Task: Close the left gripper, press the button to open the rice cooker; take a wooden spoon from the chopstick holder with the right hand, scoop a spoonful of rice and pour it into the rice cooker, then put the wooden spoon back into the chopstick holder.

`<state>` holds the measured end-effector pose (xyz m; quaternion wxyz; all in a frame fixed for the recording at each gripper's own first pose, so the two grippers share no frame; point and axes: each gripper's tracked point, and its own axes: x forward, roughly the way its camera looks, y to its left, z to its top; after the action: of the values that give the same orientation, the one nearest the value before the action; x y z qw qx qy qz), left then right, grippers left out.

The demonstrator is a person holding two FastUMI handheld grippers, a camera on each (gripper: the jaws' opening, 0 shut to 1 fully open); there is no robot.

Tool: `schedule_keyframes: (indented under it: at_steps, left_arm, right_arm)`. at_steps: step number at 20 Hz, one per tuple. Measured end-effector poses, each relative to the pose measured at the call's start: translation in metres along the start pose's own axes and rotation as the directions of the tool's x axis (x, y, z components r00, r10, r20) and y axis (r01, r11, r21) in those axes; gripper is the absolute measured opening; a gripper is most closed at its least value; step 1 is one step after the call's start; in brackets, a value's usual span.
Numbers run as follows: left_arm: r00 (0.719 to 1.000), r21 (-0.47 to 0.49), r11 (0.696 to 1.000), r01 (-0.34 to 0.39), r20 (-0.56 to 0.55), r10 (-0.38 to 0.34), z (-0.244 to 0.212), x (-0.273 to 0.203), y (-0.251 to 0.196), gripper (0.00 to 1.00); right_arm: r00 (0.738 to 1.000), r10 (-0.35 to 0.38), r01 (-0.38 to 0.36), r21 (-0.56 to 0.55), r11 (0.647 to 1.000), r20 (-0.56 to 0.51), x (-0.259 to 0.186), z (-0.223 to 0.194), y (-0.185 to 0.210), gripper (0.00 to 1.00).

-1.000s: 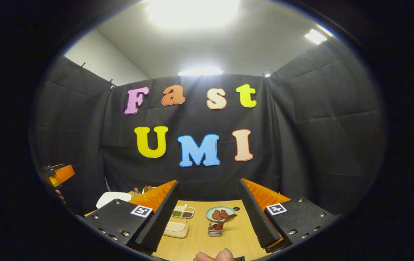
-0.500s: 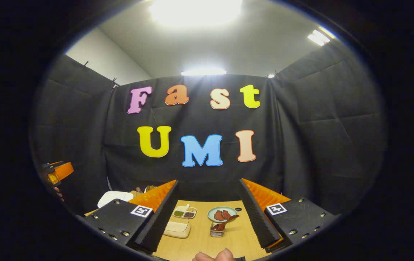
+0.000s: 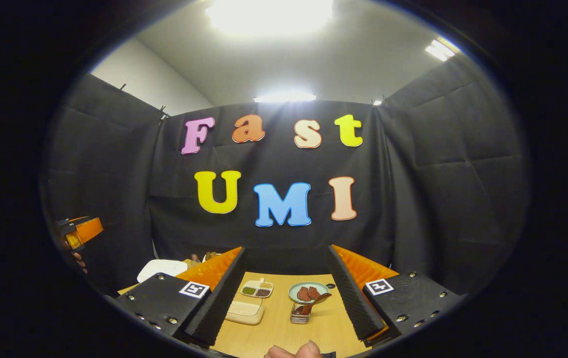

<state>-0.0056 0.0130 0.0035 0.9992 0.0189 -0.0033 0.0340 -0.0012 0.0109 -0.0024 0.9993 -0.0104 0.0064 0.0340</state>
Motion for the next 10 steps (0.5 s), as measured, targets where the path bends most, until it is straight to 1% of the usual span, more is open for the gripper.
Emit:
schedule_keyframes:
  at_steps: [6,10]
  left_arm:
    - [0.999,0.002,0.999,-0.051,-0.008,0.051,-0.001,-0.006,0.001,0.9]
    - [0.997,0.023,0.997,-0.077,-0.02,0.078,-0.003,-0.011,0.0,0.9]
  right_arm:
    - [0.999,0.043,-0.043,-0.006,0.999,-0.004,0.0,-0.001,-0.012,0.98]
    - [0.997,0.08,-0.08,-0.003,0.997,-0.007,0.001,-0.006,-0.02,0.98]
